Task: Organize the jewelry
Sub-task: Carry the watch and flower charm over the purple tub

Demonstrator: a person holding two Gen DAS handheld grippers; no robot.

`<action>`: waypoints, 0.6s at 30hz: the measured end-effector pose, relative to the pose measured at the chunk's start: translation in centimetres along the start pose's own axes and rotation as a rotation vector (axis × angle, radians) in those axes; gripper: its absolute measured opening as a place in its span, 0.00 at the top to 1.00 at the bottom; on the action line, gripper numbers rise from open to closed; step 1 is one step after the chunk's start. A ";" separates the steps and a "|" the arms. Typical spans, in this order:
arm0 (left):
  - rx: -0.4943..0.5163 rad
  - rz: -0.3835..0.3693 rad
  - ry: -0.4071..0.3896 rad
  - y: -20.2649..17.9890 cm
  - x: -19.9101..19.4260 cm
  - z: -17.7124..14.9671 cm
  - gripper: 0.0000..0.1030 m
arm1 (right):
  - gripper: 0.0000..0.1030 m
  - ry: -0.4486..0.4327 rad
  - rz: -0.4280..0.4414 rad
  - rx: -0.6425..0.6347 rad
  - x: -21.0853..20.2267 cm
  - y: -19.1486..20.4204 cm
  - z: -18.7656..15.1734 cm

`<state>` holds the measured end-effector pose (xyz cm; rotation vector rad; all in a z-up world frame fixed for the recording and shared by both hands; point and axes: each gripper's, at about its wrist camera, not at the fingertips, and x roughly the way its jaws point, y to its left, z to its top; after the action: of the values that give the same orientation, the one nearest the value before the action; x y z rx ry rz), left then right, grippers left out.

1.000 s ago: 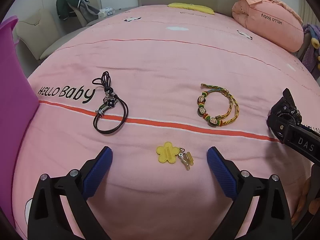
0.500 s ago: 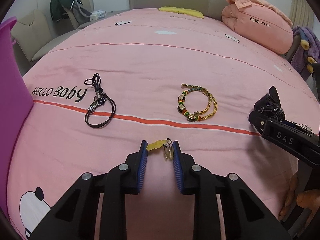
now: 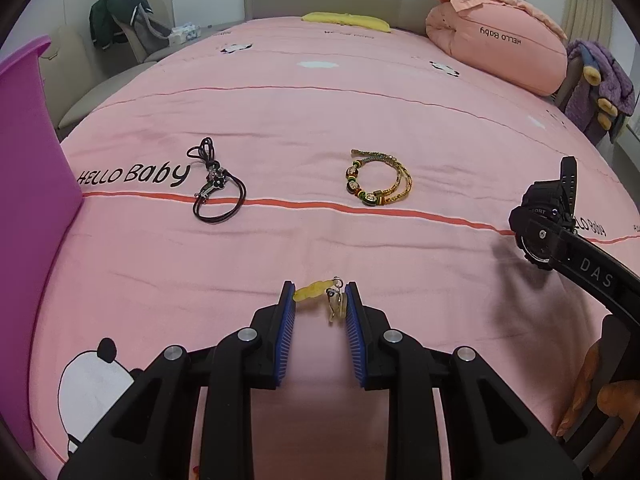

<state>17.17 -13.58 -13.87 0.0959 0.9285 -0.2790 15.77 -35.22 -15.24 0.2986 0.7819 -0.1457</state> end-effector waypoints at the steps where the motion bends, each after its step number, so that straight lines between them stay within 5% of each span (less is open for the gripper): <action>1: 0.002 -0.001 -0.001 0.1 -0.4 -0.1 0.76 | 0.33 -0.006 -0.002 0.005 -0.4 0.1 -0.3; 18: -0.005 -0.012 -0.070 4.0 -9.8 -1.8 0.76 | 0.33 -0.019 0.033 -0.007 -10.3 5.1 -4.4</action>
<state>11.36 -7.48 -7.22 0.0752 0.8608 -0.2894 6.77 -28.78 -9.79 0.3026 0.7580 -0.1147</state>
